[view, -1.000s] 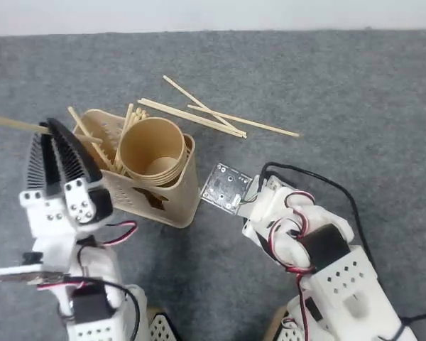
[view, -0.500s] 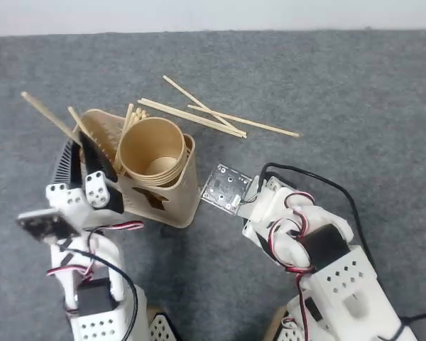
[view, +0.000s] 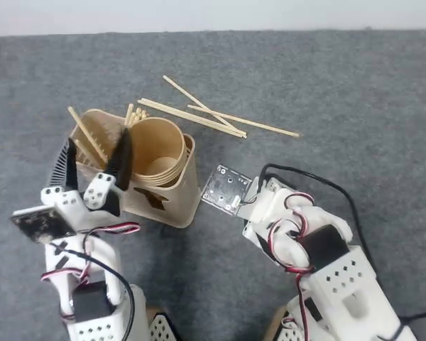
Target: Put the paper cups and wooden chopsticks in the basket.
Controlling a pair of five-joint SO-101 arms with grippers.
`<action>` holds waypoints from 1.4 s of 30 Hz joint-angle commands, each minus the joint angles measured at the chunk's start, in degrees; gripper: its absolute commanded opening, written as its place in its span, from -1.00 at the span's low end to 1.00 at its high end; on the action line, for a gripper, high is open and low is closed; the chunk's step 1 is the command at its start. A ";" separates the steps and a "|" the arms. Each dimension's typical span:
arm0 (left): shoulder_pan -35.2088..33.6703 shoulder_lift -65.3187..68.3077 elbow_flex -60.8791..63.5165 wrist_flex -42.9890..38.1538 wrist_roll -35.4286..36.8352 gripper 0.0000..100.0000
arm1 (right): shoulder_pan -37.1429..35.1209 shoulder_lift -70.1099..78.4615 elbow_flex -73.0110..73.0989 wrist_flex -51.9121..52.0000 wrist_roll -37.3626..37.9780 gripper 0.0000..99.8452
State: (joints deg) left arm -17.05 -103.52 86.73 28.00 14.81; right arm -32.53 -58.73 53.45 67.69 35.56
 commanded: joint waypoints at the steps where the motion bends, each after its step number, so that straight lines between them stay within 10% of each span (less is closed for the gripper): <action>1: -0.35 -0.70 -2.86 0.88 -0.26 -0.19 | 0.13 -0.75 1.58 -3.21 0.53 -0.55; 7: -8.53 -0.70 -8.75 2.37 12.22 -0.19 | 0.57 -0.84 2.64 -4.26 0.26 -0.55; 13: -27.78 -0.70 -11.82 23.82 21.89 -0.30 | 0.48 -0.84 2.90 -6.29 0.62 -0.55; 21: -42.11 -0.70 -0.57 22.77 16.88 -0.31 | 4.00 -0.84 -1.32 -7.16 -0.70 -0.55; 28: -45.45 -0.70 8.31 19.08 3.25 -0.31 | 14.20 -0.75 -9.49 -7.96 -16.09 -0.55; 42: -47.21 -0.70 8.57 21.71 -1.14 -0.31 | 17.36 29.49 -42.11 4.53 -9.05 -0.55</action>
State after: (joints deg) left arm -63.82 -103.52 95.60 49.54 14.29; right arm -15.47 -38.42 18.99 71.38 24.22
